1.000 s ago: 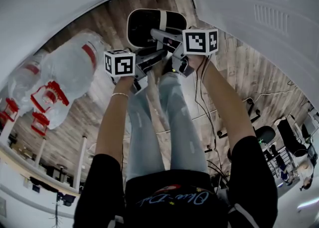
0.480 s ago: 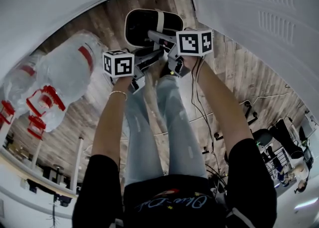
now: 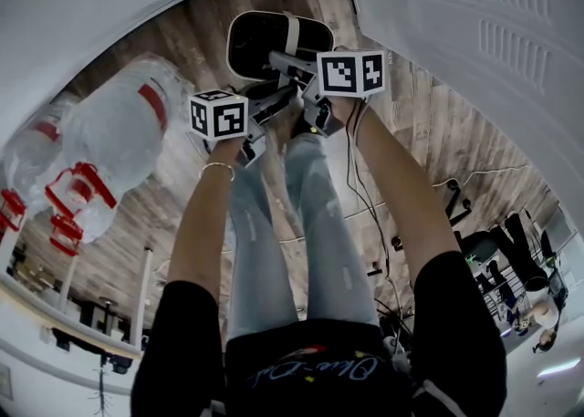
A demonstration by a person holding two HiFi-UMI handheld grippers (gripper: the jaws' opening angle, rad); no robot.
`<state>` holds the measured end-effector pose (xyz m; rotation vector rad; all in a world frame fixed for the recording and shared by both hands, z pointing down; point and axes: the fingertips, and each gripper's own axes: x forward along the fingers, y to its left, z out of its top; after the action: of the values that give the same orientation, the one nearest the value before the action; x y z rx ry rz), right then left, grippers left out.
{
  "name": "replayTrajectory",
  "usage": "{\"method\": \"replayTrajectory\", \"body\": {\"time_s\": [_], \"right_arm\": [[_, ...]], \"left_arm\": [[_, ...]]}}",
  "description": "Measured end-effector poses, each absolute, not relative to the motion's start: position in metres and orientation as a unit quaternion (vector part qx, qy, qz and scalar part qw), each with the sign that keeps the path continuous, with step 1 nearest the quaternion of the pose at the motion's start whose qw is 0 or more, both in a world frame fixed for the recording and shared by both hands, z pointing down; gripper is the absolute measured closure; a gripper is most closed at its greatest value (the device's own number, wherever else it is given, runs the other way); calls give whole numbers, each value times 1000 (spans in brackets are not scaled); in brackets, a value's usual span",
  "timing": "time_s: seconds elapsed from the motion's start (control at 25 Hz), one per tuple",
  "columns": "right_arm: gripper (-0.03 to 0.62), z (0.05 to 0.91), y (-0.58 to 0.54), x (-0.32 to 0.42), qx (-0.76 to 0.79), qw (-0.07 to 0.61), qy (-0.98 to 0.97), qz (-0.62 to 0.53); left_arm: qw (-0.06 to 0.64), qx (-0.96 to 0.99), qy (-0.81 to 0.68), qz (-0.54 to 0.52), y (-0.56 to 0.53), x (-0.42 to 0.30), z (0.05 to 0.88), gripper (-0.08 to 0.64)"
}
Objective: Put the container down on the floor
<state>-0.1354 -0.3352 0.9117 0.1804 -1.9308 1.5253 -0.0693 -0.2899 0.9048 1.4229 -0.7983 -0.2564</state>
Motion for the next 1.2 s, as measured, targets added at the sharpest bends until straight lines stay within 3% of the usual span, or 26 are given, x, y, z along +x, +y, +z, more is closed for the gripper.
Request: {"method": "replayTrajectory", "body": {"time_s": [0.72, 1.2], "right_arm": [[525, 927, -343, -121, 116, 315, -719, 609], [457, 923, -338, -113, 143, 313, -711, 613]], "left_arm": [[684, 628, -358, -94, -293, -60, 919, 483], [683, 604, -397, -104, -287, -78, 920, 468]]}}
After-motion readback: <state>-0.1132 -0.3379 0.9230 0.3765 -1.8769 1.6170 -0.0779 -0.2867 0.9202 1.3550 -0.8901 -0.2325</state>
